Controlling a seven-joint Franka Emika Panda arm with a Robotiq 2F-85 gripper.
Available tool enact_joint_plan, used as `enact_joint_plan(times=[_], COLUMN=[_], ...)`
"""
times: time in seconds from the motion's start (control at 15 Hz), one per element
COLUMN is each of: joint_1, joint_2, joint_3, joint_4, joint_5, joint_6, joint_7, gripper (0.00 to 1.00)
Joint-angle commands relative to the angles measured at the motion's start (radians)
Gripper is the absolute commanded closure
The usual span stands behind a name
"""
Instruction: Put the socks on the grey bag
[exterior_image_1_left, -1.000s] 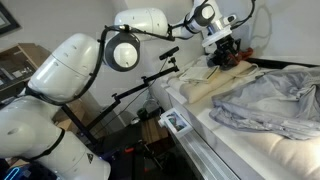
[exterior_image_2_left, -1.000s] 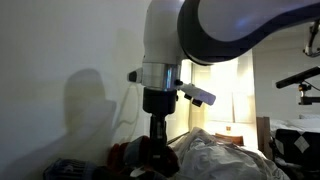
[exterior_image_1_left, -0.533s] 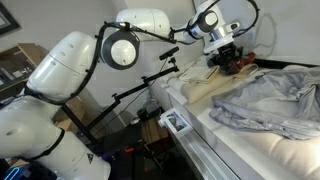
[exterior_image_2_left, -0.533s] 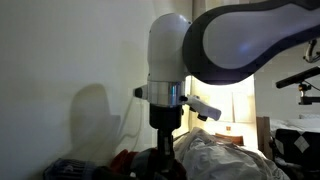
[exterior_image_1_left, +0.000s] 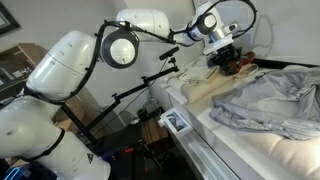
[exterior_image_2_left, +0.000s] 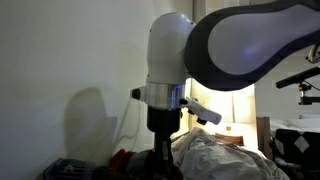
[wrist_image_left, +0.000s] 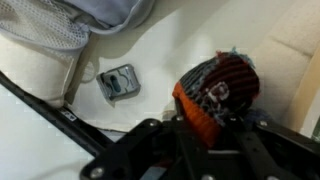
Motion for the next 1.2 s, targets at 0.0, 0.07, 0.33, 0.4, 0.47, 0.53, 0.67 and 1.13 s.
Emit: enact_joint_plan(times=[0.0,0.07,0.33,0.4,0.47,0.53,0.67,1.13], joint_1=[-0.012,-0.016,-0.057,-0.064,-0.08,-0.093,-0.11,-0.145], joint_2=[-0.131,-0.147,-0.234,-0.259,-0.286,-0.313,-0.371,-0.593], joint_3=[-0.005,-0.008,-0.001,-0.008,-0.001,0.0,-0.002,-0.028], joint_4=[-0.227,-0.262,-0.424,-0.465,-0.506,-0.548,-0.628,-0.935], joint_5=[-0.036,-0.047,-0.067,-0.072,-0.067,-0.065,-0.056,-0.073], joint_6=[0.134,0.162,0.308,0.347,0.385,0.425,0.483,0.615], joint_7=[-0.006,-0.005,0.007,0.025,0.016,0.022,0.011,0.053], gripper=[0.93,0.93,0.93,0.93,0.93,0.93,0.93,0.93])
